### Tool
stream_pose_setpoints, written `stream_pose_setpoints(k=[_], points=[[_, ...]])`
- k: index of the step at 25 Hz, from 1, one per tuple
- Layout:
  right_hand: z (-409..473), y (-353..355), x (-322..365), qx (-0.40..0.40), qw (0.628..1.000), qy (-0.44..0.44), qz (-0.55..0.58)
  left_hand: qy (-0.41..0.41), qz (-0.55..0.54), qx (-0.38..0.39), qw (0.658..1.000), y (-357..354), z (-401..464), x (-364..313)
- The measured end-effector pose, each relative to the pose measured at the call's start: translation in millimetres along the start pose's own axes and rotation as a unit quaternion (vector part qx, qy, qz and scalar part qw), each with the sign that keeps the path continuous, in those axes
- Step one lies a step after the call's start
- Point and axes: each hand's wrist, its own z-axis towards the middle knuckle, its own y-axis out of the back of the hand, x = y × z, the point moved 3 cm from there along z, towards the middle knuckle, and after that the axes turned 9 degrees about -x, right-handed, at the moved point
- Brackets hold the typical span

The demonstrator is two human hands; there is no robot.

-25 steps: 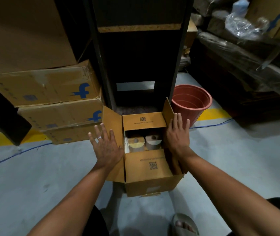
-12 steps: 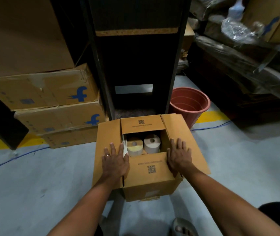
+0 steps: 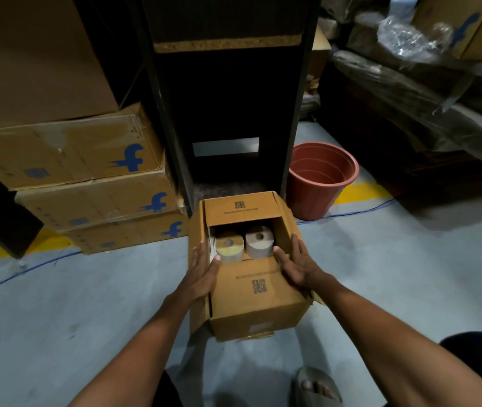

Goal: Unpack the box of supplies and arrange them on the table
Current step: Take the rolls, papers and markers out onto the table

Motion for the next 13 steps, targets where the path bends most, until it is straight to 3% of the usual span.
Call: stream_pose_setpoints(k=[4,7,9,11,13], points=[[2,14,13,-0.022,0.999,-0.004,-0.040,0.013,0.072,-0.004,0.997,12,-3,-5],[23,30,16,-0.083,0.995,-0.035,0.044,-0.073,0.124,-0.039,0.989,28,-10,-28],[16,51,38,-0.093,0.995,-0.011,0.033,-0.102,0.072,-0.043,0.991,42,-14,-38],[11,66,59,-0.036,0.998,0.038,0.036,-0.090,-0.050,0.009,0.995,54,-22,-47],[6,68,70,0.093,0.994,0.053,0.021,-0.074,-0.107,0.117,0.984,62,-32,-55]])
